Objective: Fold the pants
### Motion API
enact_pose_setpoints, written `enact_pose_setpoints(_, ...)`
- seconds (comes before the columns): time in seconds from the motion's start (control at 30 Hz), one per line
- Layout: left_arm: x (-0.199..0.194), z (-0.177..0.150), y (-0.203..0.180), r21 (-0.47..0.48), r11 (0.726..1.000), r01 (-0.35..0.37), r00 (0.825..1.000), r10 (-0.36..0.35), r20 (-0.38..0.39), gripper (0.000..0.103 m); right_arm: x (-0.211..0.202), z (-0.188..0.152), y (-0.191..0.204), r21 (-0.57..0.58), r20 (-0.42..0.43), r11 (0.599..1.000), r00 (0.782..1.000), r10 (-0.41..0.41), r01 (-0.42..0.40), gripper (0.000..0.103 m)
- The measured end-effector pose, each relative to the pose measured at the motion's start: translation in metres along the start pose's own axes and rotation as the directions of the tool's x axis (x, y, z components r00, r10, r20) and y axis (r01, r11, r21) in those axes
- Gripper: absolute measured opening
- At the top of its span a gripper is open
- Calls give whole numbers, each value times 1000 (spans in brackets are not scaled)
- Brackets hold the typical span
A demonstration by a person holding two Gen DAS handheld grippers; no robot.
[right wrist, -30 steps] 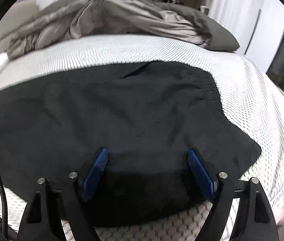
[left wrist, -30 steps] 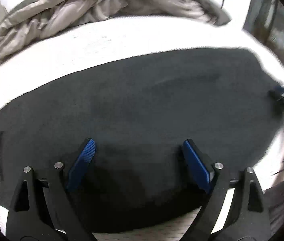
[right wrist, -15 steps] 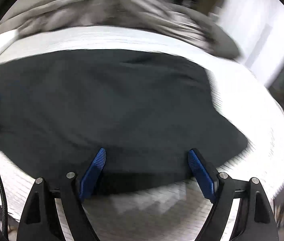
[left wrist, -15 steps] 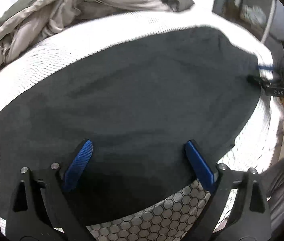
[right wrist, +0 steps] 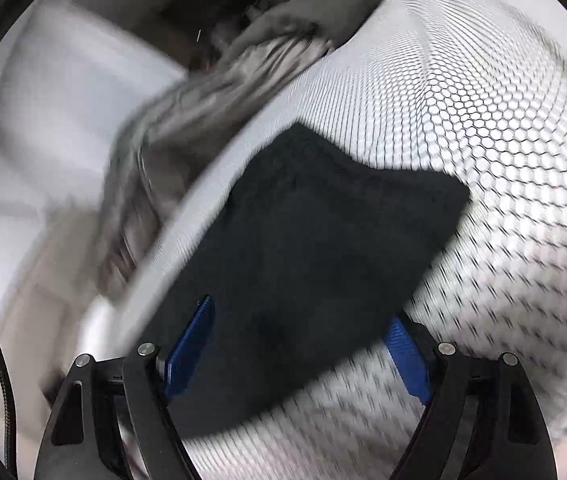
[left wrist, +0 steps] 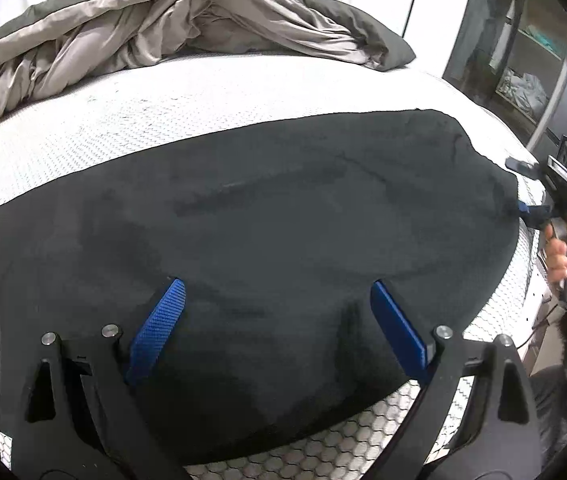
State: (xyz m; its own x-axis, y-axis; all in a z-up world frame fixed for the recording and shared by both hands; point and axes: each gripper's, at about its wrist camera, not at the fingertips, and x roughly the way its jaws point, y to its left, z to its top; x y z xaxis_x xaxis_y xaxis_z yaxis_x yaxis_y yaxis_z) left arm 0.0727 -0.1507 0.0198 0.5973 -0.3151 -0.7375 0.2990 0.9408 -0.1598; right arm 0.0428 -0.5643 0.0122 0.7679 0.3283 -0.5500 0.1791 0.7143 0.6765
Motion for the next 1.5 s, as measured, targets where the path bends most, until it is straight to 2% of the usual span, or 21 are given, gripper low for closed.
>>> enact_pose_setpoints(0.03,1,1,5,-9,1000,-5,1000,5,0,93,7,7,-1,24,29,1000,1000,-1,1,78)
enact_pose_setpoints(0.2,-5,0,37,-103,993,-61,998,61,-8,93,35,30,8,19,106,987,982,-160,159,28)
enact_pose_setpoints(0.37,-23,0,75,-185,978,-94,995,98,10,93,34,29,64,-118,201,960,953,-228,254,12)
enact_pose_setpoints(0.47,-39,0,96,-220,971,-91,994,101,33,93,22,8,132,-294,224,941,969,-106,171,12)
enact_pose_setpoints(0.57,-57,-3,118,-249,962,-113,990,130,51,93,48,-31,217,-504,68,863,994,81,-36,13)
enact_pose_setpoints(0.6,-62,-5,126,-261,958,-120,989,138,52,93,57,-44,235,-545,0,833,994,112,-94,20)
enact_pose_setpoints(0.63,-67,-7,135,-277,952,-130,988,149,49,93,78,-67,260,-590,-144,784,980,134,-194,26)
enact_pose_setpoints(0.7,-75,-12,150,-294,943,-152,984,174,47,93,113,-107,280,-591,-341,743,932,120,-312,48)
enact_pose_setpoints(0.77,-81,-16,159,-303,939,-164,982,186,43,93,142,-157,288,-641,-477,684,879,2,-349,48)
enact_pose_setpoints(0.8,-82,-18,164,-308,936,-168,981,189,37,93,150,-176,291,-682,-502,640,863,-58,-354,48)
enact_pose_setpoints(0.87,-84,-19,167,-313,937,-158,983,178,35,93,146,-184,290,-695,-517,612,854,-60,-378,48)
enact_pose_setpoints(0.97,-83,-16,162,-306,944,-122,989,141,40,93,117,-159,281,-666,-491,634,871,22,-392,52)
enact_pose_setpoints(1.0,-81,-15,157,-304,946,-109,991,127,41,93,103,-151,271,-653,-472,650,880,52,-389,57)
enact_pose_setpoints(1.07,-74,-11,145,-299,952,-65,996,80,39,93,86,-123,251,-653,-357,698,932,60,-295,59)
enact_pose_setpoints(1.13,-67,-7,129,-281,959,-30,998,42,36,93,87,-108,242,-684,-255,714,966,-38,-152,59)
enact_pose_setpoints(1.17,-63,-6,122,-267,963,-24,999,33,30,92,89,-105,234,-714,-209,696,972,-111,-74,59)
enact_pose_setpoints(1.23,-55,-6,103,-220,976,-3,1000,2,-4,93,92,-105,220,-762,-156,647,966,-208,16,59)
enact_pose_setpoints(1.3,-47,-5,85,-147,989,5,999,-12,-44,93,90,-99,205,-764,-144,643,958,-249,52,59)
enact_pose_setpoints(1.37,-40,-5,73,-90,996,-10,998,4,-60,92,90,-102,197,-806,-101,581,941,-323,113,65)
enact_pose_setpoints(1.43,-33,-5,71,-116,992,46,996,-55,-73,90,97,-105,185,-839,-93,524,910,-404,147,68)
enact_pose_setpoints(1.5,-26,-4,78,-186,976,111,989,-127,-75,82,98,-107,179,-834,-109,535,910,-400,135,68)
